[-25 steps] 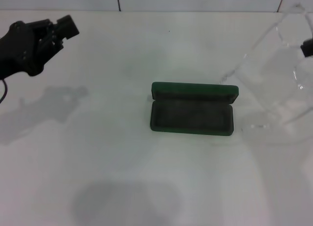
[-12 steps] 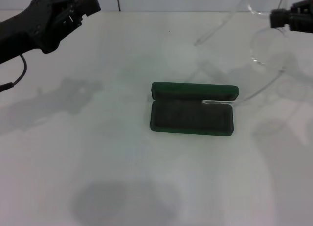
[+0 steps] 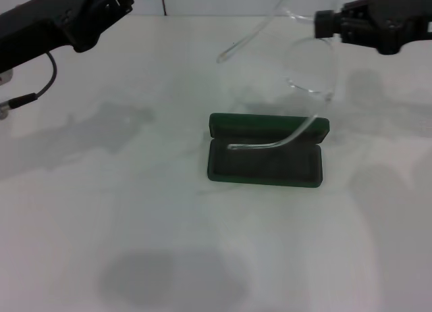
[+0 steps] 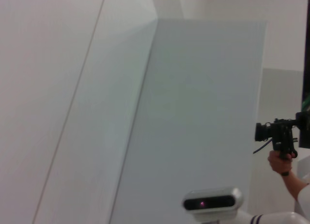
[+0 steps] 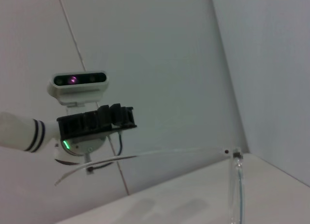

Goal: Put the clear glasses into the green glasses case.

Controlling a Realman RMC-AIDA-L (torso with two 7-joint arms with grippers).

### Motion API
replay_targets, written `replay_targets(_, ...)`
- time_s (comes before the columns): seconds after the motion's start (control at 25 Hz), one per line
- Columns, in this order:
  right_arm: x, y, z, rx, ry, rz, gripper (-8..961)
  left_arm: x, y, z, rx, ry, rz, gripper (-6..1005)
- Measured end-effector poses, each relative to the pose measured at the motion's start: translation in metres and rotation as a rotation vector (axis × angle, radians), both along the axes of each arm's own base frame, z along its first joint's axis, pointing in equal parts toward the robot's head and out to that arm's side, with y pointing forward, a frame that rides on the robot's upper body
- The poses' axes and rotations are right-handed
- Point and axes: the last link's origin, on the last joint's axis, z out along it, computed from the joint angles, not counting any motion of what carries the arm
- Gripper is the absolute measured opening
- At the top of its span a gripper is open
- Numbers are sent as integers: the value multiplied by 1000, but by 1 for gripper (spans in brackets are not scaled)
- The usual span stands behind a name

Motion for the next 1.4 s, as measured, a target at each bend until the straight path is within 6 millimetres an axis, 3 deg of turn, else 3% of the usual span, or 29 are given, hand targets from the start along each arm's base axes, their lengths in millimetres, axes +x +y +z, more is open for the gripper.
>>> replay_targets(0.64,-37,18,-59,-65,41,102,67,38,12,-8,-62,-15,-124,68)
replay_targets(0.96,-55,19,-69,-90,55,148,65,50,12,-18,-104,18,-167,69)
replay_targets(1.4,-61,14,-72,-117,80,182,65,38,8,-18,-94,23,-137,68)
